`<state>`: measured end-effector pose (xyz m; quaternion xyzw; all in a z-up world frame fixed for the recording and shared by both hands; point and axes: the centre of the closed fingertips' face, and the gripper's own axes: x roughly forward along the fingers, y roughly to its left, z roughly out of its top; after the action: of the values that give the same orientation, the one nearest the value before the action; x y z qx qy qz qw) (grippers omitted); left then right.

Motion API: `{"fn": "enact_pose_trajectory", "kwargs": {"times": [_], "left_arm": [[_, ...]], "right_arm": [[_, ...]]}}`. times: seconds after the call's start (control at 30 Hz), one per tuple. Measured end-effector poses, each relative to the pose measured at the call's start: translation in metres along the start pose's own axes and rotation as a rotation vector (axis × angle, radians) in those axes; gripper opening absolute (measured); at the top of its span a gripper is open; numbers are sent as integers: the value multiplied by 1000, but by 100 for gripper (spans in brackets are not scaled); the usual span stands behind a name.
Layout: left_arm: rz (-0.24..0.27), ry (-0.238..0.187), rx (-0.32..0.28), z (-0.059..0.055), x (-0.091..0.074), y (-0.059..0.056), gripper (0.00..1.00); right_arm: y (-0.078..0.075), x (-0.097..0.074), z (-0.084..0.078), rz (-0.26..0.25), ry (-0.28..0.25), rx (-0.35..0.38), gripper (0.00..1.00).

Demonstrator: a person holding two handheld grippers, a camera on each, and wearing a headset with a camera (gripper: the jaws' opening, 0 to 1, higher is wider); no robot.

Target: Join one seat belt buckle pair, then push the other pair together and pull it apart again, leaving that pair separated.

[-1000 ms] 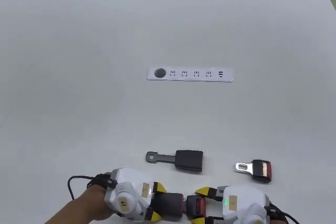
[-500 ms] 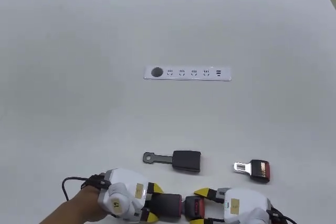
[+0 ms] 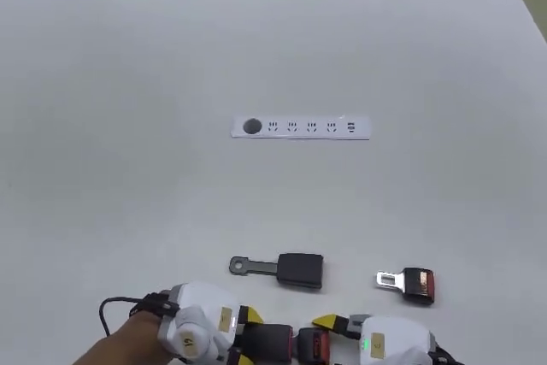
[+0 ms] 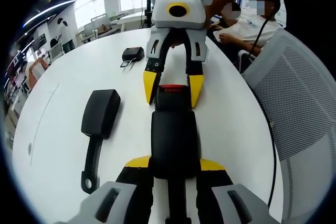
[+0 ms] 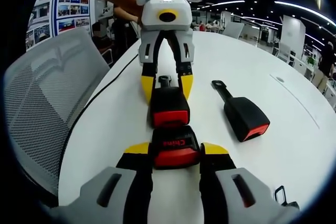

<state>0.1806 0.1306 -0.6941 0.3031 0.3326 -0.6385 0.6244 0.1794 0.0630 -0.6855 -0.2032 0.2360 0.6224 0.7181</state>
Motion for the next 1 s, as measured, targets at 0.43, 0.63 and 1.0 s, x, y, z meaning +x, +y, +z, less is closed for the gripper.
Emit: {"fn": "enact_pose_trajectory", "kwargs": {"times": [0.43, 0.63, 1.0], "left_arm": [[6, 78, 14, 5, -1, -2, 33], [10, 111, 14, 8, 1, -3, 33], [6, 57, -83, 28, -7, -15, 79]], "right_arm": [[0, 1, 1, -16, 64, -25, 34], [0, 1, 0, -28, 91, -20, 35], [0, -12, 4, -66, 55, 77, 70]]}}
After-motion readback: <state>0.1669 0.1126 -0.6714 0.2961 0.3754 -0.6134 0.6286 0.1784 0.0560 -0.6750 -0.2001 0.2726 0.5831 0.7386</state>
